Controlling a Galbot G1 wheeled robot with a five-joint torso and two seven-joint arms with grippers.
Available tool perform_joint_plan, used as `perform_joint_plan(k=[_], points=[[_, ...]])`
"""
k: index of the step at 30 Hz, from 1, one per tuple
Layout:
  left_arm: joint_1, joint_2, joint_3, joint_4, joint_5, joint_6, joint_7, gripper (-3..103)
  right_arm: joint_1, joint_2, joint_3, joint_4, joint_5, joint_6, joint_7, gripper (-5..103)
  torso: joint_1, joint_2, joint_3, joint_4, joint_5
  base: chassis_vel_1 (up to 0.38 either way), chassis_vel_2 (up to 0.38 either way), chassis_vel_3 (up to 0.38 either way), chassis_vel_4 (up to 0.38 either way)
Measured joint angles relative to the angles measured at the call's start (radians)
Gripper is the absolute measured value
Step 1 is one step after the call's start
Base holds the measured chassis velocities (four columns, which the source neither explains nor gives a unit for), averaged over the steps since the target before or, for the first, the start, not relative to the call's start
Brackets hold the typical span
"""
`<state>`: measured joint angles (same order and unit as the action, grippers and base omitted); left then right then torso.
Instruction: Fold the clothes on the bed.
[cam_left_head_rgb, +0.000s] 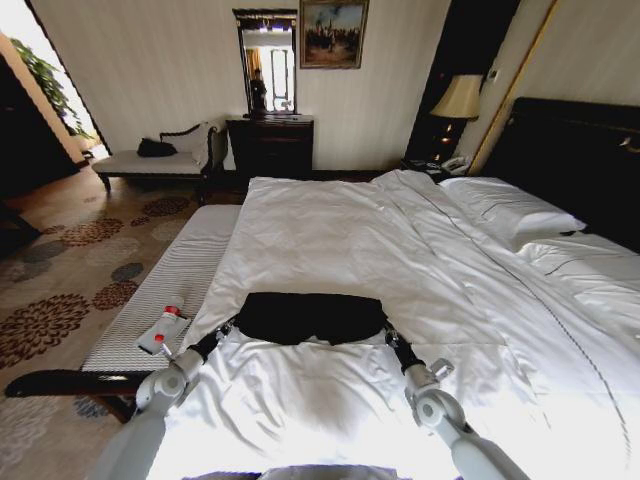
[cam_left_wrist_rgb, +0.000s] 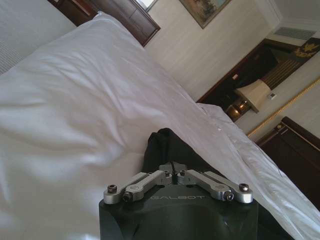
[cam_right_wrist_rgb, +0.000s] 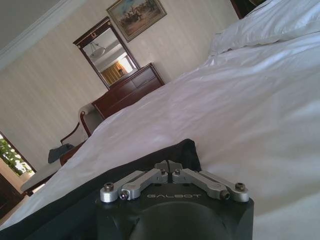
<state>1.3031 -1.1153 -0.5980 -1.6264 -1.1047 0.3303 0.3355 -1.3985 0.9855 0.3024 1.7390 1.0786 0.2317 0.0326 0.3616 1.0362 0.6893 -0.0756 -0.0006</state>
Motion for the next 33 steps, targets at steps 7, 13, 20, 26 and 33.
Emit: perform_joint_plan(k=[7,13,20,26,33], points=[[0.050,0.002,-0.028,-0.058,0.057,-0.034,0.057,9,-0.032,0.000,0.013,0.039,-0.032,0.005,-0.010,15,0.000,0.000,0.000,0.0001,0.0001,0.000,0.000,0.000,0.000],[0.106,-0.002,-0.100,-0.187,0.041,-0.054,0.067,25,-0.082,-0.002,0.068,0.141,-0.051,0.013,-0.004,31,0.000,0.000,0.000,0.0000,0.0001,0.000,0.000,0.000,0.000],[0.082,0.012,-0.184,-0.303,-0.091,-0.057,-0.046,57,-0.044,-0.024,0.147,0.260,-0.004,-0.013,0.054,59,0.000,0.000,0.000,0.0004,-0.0001,0.000,0.000,0.000,0.000],[-0.060,0.038,-0.018,-0.266,-0.003,-0.014,-0.193,79,0.071,-0.031,0.047,0.182,0.036,-0.088,0.089,86,0.000,0.000,0.000,-0.0004,0.0000,0.000,0.000,0.000,0.000],[-0.144,0.048,0.171,-0.193,0.158,0.051,-0.312,98,0.155,-0.006,-0.093,0.081,0.026,-0.156,0.102,100,0.000,0.000,0.000,0.0002,0.0000,0.000,0.000,0.000,0.000]])
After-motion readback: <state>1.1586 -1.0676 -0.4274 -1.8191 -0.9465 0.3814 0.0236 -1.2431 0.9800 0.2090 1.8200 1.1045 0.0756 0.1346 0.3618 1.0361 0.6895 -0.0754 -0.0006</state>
